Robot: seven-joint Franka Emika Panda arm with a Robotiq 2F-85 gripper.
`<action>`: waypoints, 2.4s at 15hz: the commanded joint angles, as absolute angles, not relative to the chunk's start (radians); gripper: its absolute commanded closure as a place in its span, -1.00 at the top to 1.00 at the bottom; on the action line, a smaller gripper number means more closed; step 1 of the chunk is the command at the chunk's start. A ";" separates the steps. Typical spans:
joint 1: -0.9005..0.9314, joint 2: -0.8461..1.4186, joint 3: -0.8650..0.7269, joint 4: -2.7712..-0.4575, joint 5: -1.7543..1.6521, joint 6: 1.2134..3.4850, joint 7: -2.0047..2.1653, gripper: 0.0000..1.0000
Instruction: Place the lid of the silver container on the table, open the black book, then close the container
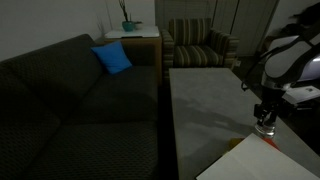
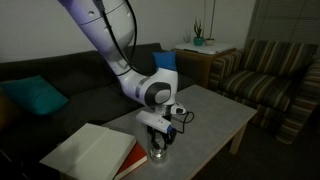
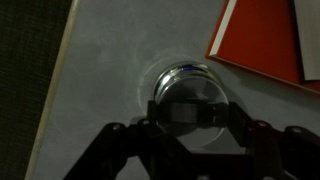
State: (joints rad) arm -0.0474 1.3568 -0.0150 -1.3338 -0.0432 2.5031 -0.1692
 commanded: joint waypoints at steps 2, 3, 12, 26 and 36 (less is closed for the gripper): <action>-0.071 1.373 0.008 -1.317 -0.049 2.478 -0.195 -0.13; -0.071 1.373 0.009 -1.318 -0.049 2.479 -0.195 -0.13; -0.074 1.400 0.021 -1.309 -0.045 2.483 -0.198 -0.13; -0.026 1.306 -0.076 -1.436 -0.053 2.524 -0.108 1.00; 0.020 1.174 -0.150 -1.613 -0.091 2.621 -0.036 1.00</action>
State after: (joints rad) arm 0.0063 1.2399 -0.1332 -1.5107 -0.0562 2.5736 -0.0676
